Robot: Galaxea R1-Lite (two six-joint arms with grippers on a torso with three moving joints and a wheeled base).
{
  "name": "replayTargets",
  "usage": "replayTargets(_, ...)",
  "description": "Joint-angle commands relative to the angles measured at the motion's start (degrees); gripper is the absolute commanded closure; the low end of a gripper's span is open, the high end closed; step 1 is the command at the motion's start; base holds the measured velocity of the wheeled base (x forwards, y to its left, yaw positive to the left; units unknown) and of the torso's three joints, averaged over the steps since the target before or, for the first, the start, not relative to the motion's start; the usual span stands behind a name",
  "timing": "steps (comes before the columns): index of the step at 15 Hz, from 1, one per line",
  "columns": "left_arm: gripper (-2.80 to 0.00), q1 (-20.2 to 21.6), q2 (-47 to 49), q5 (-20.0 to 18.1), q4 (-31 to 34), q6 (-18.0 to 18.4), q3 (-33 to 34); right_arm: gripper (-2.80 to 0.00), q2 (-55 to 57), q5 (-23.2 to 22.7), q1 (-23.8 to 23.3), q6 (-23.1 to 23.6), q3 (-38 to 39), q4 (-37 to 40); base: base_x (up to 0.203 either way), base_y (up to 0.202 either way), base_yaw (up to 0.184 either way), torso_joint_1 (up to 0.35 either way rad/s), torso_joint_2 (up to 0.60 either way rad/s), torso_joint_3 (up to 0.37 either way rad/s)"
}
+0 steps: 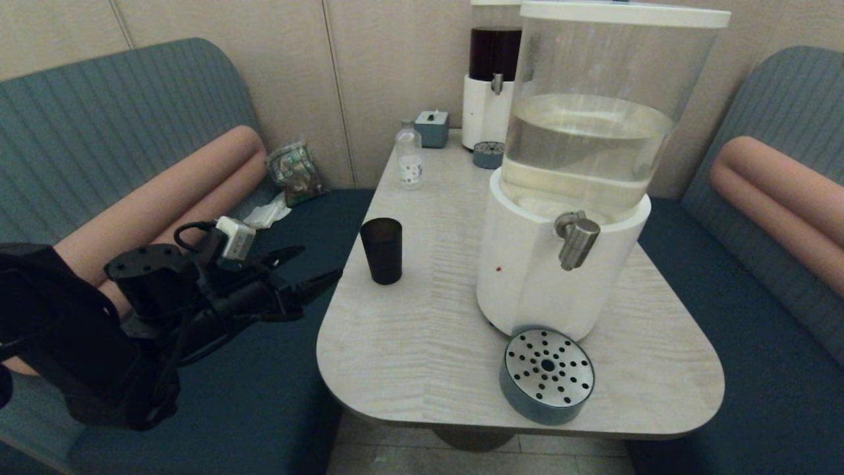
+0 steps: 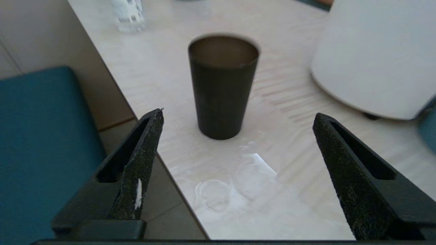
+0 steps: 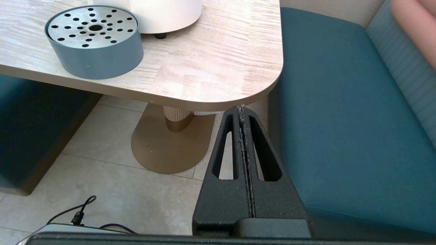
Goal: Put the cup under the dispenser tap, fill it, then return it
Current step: Pick up the cup
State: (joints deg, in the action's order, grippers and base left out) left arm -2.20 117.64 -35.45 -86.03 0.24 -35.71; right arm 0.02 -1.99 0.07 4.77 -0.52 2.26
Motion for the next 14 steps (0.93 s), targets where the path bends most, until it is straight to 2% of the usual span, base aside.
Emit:
replayTargets(1, -2.80, -0.63, 7.01, -0.60, -0.50, 0.02, -4.47, 0.00, -0.11, -0.03, 0.01, 0.06, 0.00, 0.03, 0.000, 0.000, 0.000, 0.000, 0.00, 0.000)
replayTargets(6, -2.80, -4.09, 14.13, -1.40, -0.46, -0.59, -14.31, 0.00, -0.11, -0.03, 0.01, 0.06, 0.00, 0.03, 0.000, 0.000, 0.000, 0.000, 0.00, 0.000)
replayTargets(14, -2.80, -4.62, 24.05, -0.27, 0.04, -1.14, -30.03, 0.00, -0.11, -0.03, 0.01, 0.06, 0.00, 0.03, 0.000, 0.000, 0.000, 0.000, 0.00, 0.000)
